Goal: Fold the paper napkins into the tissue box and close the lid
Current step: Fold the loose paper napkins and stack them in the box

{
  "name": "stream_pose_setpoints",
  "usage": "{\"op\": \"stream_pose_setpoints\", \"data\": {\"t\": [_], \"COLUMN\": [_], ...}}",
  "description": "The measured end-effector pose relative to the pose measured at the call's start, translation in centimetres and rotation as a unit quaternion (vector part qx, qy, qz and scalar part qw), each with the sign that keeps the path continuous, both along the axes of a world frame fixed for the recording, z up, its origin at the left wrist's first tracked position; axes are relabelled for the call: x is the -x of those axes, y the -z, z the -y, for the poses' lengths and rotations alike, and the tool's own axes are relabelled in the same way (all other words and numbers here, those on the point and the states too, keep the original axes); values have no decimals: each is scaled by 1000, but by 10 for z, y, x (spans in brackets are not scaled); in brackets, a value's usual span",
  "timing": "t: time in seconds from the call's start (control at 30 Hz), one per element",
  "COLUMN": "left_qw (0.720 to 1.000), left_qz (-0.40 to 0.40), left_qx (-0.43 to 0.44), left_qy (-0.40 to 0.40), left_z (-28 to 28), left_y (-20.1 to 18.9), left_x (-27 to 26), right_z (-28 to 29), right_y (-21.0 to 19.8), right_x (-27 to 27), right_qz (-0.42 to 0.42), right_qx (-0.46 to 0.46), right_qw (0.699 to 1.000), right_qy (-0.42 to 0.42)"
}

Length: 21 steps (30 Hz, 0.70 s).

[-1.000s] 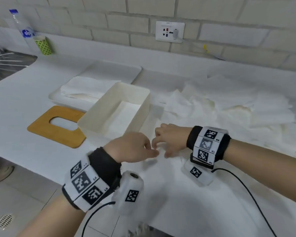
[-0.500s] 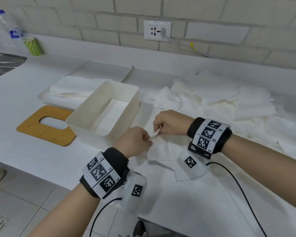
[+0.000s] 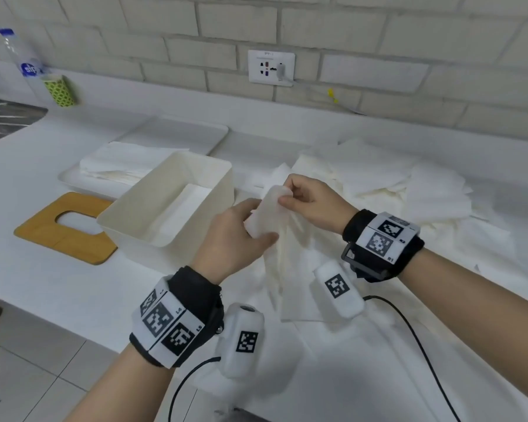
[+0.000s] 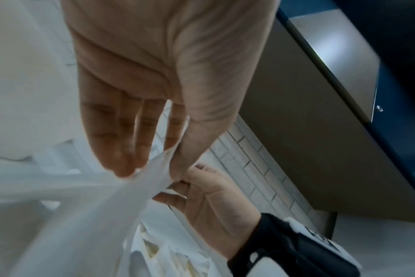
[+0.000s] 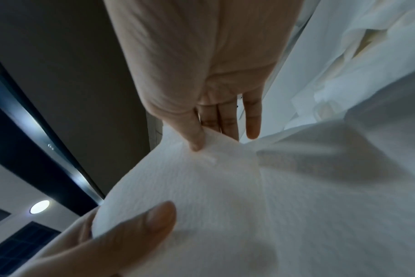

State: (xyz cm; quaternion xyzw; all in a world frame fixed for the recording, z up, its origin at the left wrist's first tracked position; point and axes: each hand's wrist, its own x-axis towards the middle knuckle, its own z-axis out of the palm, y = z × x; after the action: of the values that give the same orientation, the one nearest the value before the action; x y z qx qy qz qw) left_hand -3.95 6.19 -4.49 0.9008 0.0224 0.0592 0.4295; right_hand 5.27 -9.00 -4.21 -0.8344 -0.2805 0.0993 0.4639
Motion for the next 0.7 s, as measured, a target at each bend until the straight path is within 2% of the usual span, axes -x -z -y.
{"op": "stream_pose_setpoints", "data": {"t": [0.17,0.33,0.43,0.53,0.6,0.63,0.7], "left_qw": [996,972,960,966,968,967,964], "left_qz": [71,156,156,99,89,95,108], "left_qx": [11,153,214,234,229,225,212], "left_qy": [-55,-89,-91,-56,-59,-78,-123], "left_z": [17,25,26,24,18,14,4], "left_y": [0,-17,-20,-15,-10,-9,-8], "left_x": [-6,-17,-23,-25,-25,-26,-26], "right_z": [9,24,27,29,30,30,31], "right_y": [-6,-9,-10,-9,-6,-3,4], "right_x": [4,0,2,1,1,1,1], "right_qz": [-3,-30,-31,-42,-32,-9,66], "right_qx": [-111,-168,-155,-182,-155,-99,92], "right_qw": [992,985,987,980,985,993,993], "right_qy": [53,40,30,62,75,65,-9]}}
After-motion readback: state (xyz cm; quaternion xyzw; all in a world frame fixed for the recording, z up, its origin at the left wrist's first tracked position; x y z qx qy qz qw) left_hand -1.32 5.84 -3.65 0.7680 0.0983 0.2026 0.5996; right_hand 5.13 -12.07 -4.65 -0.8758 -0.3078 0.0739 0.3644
